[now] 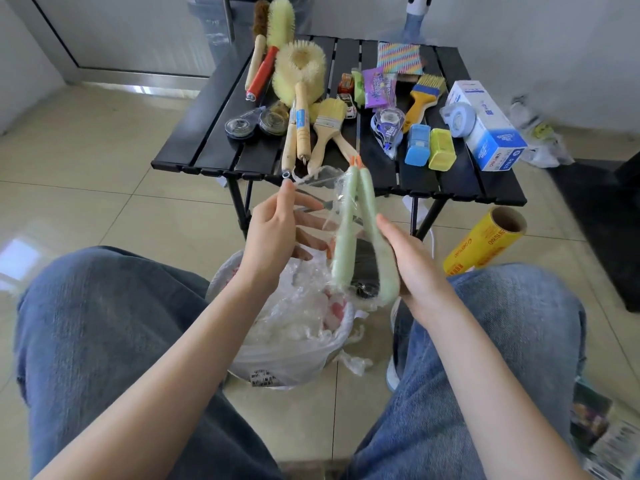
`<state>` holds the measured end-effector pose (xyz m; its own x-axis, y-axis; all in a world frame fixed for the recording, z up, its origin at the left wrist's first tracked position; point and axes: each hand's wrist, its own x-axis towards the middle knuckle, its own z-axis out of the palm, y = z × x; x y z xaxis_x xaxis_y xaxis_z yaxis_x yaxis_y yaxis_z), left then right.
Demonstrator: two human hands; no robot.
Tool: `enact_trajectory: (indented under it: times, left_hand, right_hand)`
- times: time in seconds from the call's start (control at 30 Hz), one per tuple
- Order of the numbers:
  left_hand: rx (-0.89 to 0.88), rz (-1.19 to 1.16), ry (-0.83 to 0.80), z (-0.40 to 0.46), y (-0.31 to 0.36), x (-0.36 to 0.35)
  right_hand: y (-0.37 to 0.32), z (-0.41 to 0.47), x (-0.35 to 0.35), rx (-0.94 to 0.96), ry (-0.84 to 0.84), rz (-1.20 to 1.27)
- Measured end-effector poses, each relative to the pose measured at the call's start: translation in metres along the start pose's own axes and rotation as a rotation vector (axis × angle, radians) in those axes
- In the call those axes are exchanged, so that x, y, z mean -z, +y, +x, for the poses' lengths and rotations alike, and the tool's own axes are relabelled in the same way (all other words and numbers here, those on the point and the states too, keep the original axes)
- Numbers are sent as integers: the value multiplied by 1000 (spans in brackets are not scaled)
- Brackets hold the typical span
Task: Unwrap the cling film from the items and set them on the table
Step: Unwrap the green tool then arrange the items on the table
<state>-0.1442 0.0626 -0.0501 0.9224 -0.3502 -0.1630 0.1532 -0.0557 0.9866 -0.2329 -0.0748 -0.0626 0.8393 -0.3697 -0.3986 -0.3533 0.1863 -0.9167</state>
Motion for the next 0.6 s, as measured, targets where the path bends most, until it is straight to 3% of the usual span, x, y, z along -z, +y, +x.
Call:
enact_trajectory:
  times: [0.3,0.6]
  left_hand:
    - [-107,116,-26,-9,4,-12]
    - [-74,-28,-34,-20,6,-23]
  right_hand:
    - [-2,4,-15,91,65,-150]
    - [4,5,-23,202,191,-93]
